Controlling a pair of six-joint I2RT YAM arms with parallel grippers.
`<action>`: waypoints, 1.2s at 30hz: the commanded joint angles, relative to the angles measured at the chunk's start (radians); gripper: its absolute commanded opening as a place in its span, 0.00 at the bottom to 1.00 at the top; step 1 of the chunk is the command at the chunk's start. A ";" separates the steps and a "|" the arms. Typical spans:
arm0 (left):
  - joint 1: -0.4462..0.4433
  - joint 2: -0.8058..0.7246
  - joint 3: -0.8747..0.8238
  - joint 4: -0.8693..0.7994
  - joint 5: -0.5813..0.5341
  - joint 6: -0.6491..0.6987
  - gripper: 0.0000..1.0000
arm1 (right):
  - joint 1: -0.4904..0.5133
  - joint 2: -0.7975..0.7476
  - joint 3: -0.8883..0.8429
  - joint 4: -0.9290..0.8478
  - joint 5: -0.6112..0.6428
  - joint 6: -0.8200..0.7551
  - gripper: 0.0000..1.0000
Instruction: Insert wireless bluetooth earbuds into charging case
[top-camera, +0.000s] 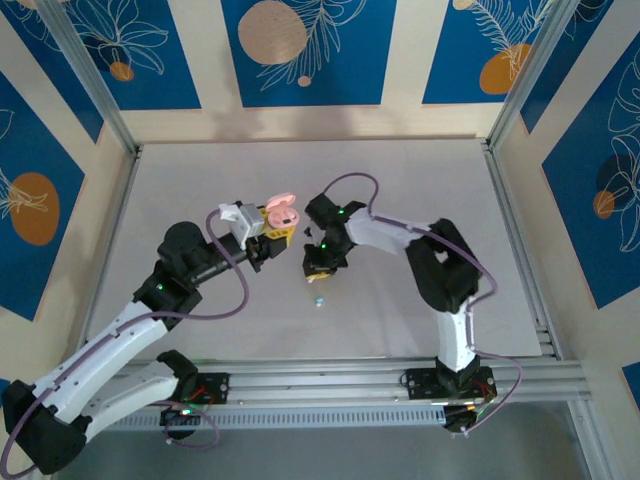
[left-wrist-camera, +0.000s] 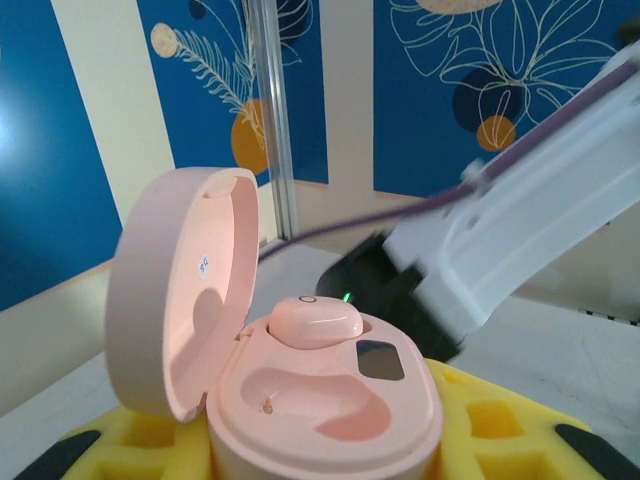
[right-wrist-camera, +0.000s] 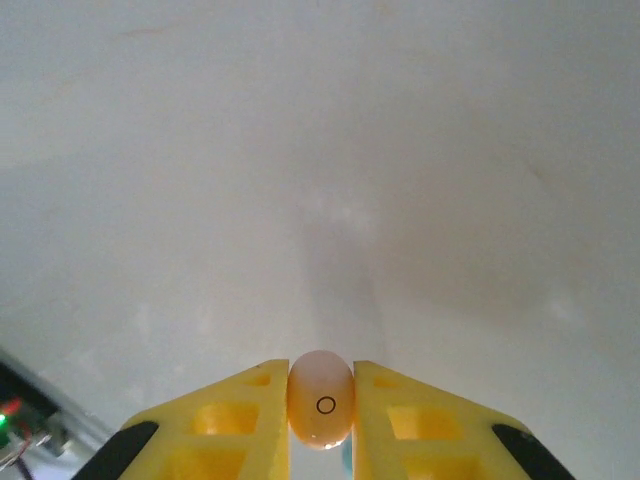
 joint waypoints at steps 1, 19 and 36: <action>-0.003 0.028 -0.007 0.044 -0.018 -0.002 0.32 | -0.048 -0.194 -0.015 -0.003 0.025 0.008 0.21; -0.015 0.231 -0.066 0.292 0.055 0.022 0.32 | -0.033 -0.577 0.191 -0.123 -0.027 -0.021 0.21; -0.027 0.243 -0.058 0.285 0.060 0.041 0.32 | 0.040 -0.469 0.284 -0.115 -0.031 -0.022 0.21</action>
